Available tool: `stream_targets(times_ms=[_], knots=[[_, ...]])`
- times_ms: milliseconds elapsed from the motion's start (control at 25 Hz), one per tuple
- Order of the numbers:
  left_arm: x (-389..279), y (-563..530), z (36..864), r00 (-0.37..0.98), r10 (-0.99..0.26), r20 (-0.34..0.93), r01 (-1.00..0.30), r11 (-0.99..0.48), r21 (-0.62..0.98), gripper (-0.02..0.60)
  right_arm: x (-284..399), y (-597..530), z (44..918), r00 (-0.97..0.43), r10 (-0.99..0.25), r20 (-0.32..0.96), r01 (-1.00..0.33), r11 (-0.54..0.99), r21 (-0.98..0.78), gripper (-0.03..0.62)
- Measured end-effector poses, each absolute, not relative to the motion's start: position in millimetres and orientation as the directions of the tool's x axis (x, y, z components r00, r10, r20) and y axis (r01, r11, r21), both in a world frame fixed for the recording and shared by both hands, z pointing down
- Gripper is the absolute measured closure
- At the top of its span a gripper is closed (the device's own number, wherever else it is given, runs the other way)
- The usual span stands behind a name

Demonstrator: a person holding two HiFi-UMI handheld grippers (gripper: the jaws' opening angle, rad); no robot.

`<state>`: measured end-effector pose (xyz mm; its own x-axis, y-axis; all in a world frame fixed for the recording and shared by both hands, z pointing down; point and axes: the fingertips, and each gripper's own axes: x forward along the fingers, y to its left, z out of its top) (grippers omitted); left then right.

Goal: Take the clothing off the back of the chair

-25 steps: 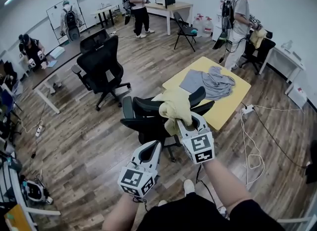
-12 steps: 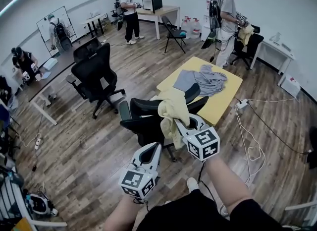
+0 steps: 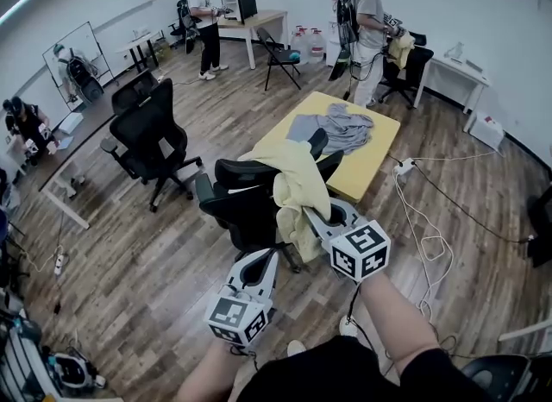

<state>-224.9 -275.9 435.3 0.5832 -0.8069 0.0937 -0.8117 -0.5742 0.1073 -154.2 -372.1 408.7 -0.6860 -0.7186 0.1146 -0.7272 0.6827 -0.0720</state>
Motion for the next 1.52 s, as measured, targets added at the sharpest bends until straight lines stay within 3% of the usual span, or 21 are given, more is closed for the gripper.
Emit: stream_targets(times_ms=[280,1000,1520], knots=[[-189,-244,438,0.579,-0.81,0.099,-0.815,-0.569,0.111,0.566,-115,-329,404,-0.704,-0.703,0.101,-0.71,0.7,-0.074,0.525],[-21,-138,440,0.532,-0.841,0.102,-0.845,-0.52,0.125,0.566,50,-205,406,-0.766,-0.637,0.088,-0.643,0.761,-0.084,0.525],[41,-105,445,0.535,-0.837,0.117,-0.844,-0.523,0.116,0.566,121,-152,421,-0.782,-0.616,0.095,-0.622,0.779,-0.072,0.525]])
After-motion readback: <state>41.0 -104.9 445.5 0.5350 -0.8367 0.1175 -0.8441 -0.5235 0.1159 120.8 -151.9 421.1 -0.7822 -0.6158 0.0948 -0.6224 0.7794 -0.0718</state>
